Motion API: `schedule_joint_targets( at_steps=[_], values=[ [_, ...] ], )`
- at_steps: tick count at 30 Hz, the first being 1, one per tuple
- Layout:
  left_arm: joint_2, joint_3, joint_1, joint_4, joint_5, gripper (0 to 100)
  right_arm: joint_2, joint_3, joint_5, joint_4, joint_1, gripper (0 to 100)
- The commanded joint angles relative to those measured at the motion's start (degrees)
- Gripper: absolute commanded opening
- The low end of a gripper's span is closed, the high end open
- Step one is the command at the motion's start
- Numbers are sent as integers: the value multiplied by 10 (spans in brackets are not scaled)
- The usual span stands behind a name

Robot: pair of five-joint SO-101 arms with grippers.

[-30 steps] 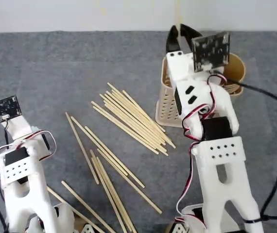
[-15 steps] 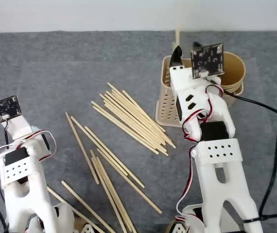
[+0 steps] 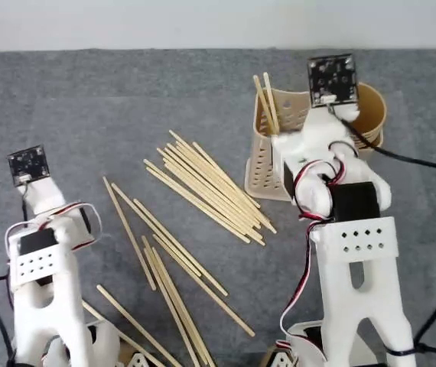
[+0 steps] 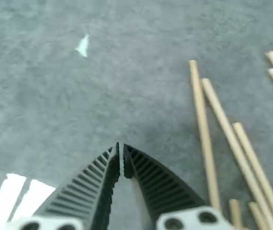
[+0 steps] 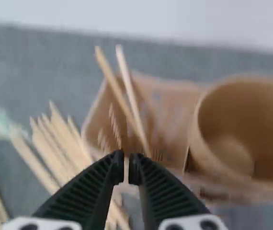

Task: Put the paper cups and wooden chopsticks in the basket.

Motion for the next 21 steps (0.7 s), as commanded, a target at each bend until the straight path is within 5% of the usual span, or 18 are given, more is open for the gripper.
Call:
schedule_joint_targets(
  at_steps=[1,11,21],
  values=[
    [-19,-15,11,22,62,15,-23,-35,-6,95,5,6],
    [-20,-59,22,61,71,13,-109,48,-9,224,-55,9],
    [-13,-197,146,245,75,13,-290,360,-149,61,-96,9]
  ],
)
